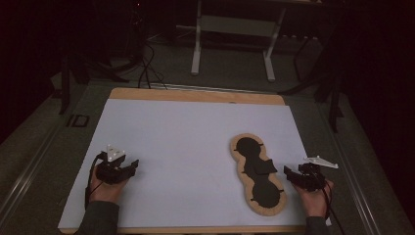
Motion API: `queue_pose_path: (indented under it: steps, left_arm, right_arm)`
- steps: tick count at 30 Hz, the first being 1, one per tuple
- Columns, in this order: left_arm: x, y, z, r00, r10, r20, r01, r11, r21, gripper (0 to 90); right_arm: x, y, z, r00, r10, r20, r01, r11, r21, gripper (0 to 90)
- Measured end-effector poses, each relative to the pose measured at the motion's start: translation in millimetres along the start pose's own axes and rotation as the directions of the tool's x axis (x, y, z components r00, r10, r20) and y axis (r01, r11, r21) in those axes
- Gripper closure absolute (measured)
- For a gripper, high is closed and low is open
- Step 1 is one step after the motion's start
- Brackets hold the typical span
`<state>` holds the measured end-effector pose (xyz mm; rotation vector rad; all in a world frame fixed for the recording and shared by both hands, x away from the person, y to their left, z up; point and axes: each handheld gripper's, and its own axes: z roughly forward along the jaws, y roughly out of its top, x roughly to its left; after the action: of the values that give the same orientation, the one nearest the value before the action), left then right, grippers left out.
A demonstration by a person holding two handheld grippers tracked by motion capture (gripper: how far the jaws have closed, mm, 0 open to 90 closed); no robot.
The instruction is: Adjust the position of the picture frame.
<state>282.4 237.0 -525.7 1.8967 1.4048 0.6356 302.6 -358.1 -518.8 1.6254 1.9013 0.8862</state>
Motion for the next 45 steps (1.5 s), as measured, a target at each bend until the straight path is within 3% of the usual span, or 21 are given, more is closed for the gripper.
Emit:
queue_pose_path:
  steps: [5,9,17,21,28,35,45]
  left_arm:
    - [-1.4,1.2,-4.7,0.9999,0.017,0.003,-0.017,0.9997,-0.019,46.0]
    - [-5.5,1.5,-3.3,0.9989,0.047,-0.002,-0.047,0.9989,0.002,46.0]
    - [-7.1,2.6,-3.8,0.9985,0.053,0.011,-0.053,0.9986,0.005,47.7]
    - [-8.2,2.8,-3.8,0.9981,0.059,0.016,-0.059,0.9982,0.005,48.1]
    - [-9.0,3.0,-4.6,0.9977,0.064,0.023,-0.064,0.998,0.0,49.5]
    - [-11.0,2.7,-4.2,0.9971,0.074,0.019,-0.074,0.9973,0.004,49.6]
    - [-11.3,2.3,-5.3,0.997,0.075,0.02,-0.075,0.9972,0.001,50.2]
  right_arm:
    - [8.6,2.5,-6.8,0.9976,-0.058,-0.039,0.057,0.998,-0.032,42.3]
    - [12.2,3.5,-9.0,0.9951,-0.073,-0.067,0.07,0.997,-0.042,44.3]
    - [15.6,4.7,-17.5,0.9886,-0.092,-0.119,0.085,0.994,-0.067,51.8]
    - [19.7,4.2,-20.6,0.9772,-0.117,-0.177,0.108,0.992,-0.058,61.5]
    - [28.5,3.2,-20.3,0.9589,-0.171,-0.226,0.17,0.985,-0.026,74.9]
    - [31.9,0.9,-22.0,0.9526,-0.188,-0.24,0.195,0.981,0.006,84.9]
    - [33.5,-3.9,-19.0,0.9562,-0.211,-0.203,0.229,0.971,0.072,89.0]
